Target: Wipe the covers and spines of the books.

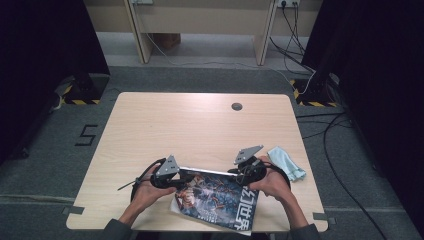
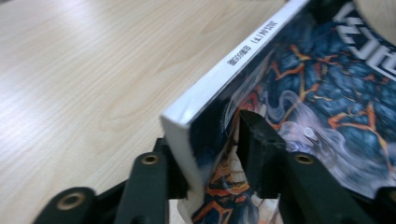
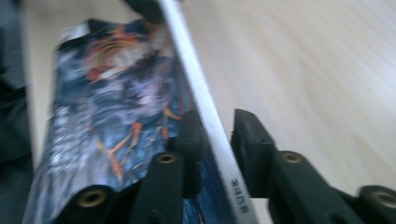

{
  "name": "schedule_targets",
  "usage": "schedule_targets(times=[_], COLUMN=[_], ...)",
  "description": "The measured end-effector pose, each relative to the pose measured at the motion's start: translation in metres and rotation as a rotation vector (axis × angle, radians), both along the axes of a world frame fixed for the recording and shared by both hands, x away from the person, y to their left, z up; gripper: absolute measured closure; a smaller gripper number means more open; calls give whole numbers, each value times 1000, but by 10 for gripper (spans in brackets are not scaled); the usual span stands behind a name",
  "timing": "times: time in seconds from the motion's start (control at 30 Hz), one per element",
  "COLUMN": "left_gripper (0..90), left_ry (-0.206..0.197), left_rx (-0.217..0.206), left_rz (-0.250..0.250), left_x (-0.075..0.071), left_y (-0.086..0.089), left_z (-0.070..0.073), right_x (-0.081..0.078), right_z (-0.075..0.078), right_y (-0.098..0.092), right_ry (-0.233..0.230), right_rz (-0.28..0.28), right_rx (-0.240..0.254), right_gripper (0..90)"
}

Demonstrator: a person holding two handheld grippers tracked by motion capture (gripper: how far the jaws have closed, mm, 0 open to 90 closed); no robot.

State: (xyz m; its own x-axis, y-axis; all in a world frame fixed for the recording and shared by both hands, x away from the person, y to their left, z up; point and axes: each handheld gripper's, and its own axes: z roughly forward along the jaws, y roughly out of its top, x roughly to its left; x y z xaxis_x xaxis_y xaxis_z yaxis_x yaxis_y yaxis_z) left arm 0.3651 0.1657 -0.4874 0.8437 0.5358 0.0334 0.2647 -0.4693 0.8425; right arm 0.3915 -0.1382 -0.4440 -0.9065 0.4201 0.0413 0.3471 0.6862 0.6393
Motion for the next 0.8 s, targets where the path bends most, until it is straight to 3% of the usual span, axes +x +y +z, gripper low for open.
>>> schedule_targets(times=[0.07, 0.2, 0.5, 0.6, 0.8], left_gripper=[708, 733, 807, 821, 822], left_ry=[-8, -15, -4, 9, 23], left_rx=[1, 0, -28, -54, -75], left_rz=[14, 21, 16, 43, 78], left_x=[-2, -4, -9, -9, -8], left_y=[-1, -2, -8, -7, -4], left_z=[0, 0, 1, 0, 0], right_x=[3, 9, 16, 17, 17], right_z=[-2, -3, -3, 1, 4], right_y=[0, -2, -14, -21, -35], right_ry=[-25, -30, -77, -85, -77], right_rz=[-29, -67, -178, -217, -281], right_rx=[-18, -16, 83, 123, 138], right_gripper=[641, 600, 473, 456, 430])
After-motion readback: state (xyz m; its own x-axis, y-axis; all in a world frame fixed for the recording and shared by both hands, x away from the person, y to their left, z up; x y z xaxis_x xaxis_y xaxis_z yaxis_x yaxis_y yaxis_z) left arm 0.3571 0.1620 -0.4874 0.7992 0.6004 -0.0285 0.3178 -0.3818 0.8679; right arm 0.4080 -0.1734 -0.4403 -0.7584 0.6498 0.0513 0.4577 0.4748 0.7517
